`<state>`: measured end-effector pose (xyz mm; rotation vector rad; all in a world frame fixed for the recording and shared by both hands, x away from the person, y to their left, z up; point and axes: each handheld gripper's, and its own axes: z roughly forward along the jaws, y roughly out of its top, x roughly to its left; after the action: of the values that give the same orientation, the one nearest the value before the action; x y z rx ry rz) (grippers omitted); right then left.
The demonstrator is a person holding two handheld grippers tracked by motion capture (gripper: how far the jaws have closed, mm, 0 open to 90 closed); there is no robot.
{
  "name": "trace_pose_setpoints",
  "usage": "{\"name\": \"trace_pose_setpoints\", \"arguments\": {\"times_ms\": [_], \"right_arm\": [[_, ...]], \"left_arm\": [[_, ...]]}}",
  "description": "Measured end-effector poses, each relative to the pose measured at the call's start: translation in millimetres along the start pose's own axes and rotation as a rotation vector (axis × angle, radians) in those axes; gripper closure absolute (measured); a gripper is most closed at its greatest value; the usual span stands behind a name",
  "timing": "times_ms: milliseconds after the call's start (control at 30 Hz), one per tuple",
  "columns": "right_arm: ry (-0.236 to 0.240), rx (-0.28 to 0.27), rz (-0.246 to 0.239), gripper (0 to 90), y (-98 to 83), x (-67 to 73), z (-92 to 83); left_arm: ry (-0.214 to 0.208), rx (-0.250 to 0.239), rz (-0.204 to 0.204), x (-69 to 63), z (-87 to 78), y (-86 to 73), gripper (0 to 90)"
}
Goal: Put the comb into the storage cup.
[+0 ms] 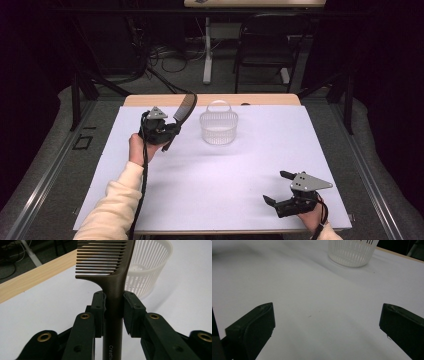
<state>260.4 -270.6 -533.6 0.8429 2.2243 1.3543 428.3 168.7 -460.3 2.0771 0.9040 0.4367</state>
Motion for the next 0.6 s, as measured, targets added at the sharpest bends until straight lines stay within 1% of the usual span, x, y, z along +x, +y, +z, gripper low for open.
{"name": "trace_pose_setpoints", "arguments": {"times_ms": [533, 600], "right_arm": [[0.0, -0.001, -0.003, 0.0, -0.1, -0.4, 0.0], [0.0, -0.002, -0.003, 0.0, 0.0, -0.4, 0.0]], "left_arm": [[-0.006, 0.0, 0.021, -2.8, 2.8, 12.2, 72.0], [-0.007, 0.001, 0.018, -3.7, 3.2, 13.7, 72.0]]}}
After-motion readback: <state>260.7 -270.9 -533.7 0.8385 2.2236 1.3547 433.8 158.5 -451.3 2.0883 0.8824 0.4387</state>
